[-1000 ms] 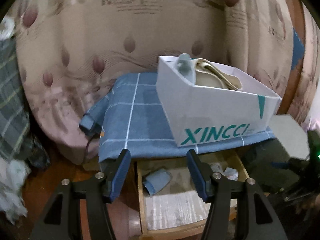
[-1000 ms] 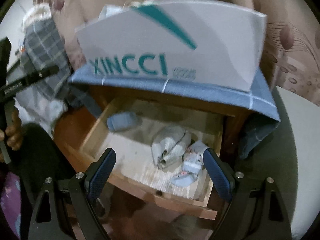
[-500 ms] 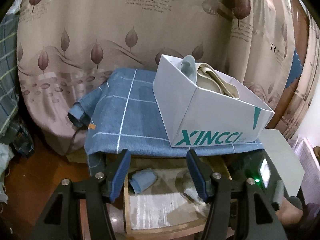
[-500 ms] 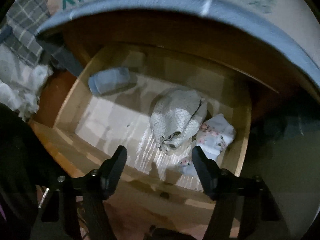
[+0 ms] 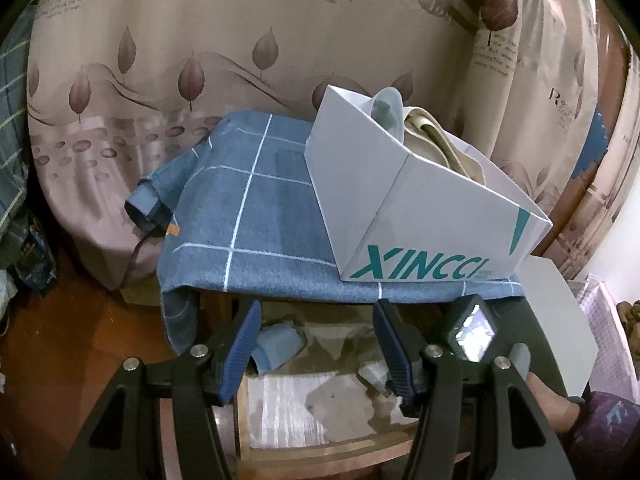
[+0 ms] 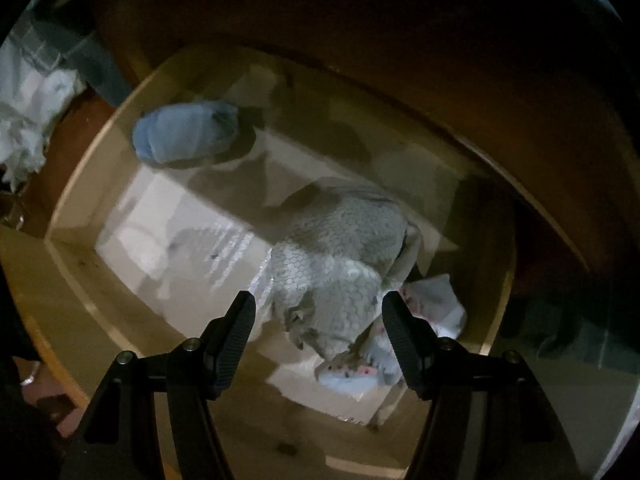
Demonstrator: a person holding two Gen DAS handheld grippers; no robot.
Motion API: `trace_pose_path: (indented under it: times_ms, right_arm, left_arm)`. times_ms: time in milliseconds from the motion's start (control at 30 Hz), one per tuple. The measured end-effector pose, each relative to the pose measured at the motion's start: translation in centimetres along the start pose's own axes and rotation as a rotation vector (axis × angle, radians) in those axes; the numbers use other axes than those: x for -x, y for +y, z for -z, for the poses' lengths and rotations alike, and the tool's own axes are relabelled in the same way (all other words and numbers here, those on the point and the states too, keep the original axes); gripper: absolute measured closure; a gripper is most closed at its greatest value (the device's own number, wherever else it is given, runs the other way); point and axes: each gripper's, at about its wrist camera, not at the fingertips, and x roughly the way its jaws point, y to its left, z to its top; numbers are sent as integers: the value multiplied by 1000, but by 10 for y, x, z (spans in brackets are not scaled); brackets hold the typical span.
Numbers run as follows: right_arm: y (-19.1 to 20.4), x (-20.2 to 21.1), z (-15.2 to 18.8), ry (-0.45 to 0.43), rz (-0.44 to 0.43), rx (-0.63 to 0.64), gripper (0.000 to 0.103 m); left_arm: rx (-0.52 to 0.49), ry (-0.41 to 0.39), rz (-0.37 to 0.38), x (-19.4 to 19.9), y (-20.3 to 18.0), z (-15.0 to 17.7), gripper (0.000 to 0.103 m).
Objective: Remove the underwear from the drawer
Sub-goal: 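Close the right tool on the white hexagon-print underwear, then lift the underwear out of the drawer with the right tool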
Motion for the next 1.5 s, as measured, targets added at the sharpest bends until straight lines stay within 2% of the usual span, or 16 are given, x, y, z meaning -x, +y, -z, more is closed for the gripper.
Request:
trace_pose_path:
  times_ms: [167,200,300,533,667,767,900,1200,1367,1433,1500]
  right_arm:
    - [13,-17,-4,50,76,78,70]
    - [14,-19,-4,60,89,84,87]
    - [21,-14,-2,42,91,109,95]
    - [82,46,11,-146,65,223,96]
    - [107,56,18,-191,69,277,96]
    - [111,59,21,-208,76,293,96]
    - [96,64,23,-215,29,212,96]
    - [21,51,30,-181,-110,-84,96]
    - [4,39,33,-154,-170,-166,96]
    - [0,33,32,-127,-224,-196,93]
    - [-6,34,33,-132,-233,-236,86]
  left_arm:
    - [4,24,7,-5,-1,1,43]
    - [4,26,8,-6,-1,1,43]
    - [4,39,4,-8,1,1,43]
    - [38,53,11,-10,7,1,43]
    - [48,65,3,-12,10,2,43]
    - [46,63,-4,-12,10,3,43]
    - [45,65,-7,-12,10,3,43]
    - [49,87,1,-15,10,4,43]
    - [77,104,15,-16,16,4,43]
    - [87,106,21,-16,17,4,43]
    - [97,103,31,-15,19,4,43]
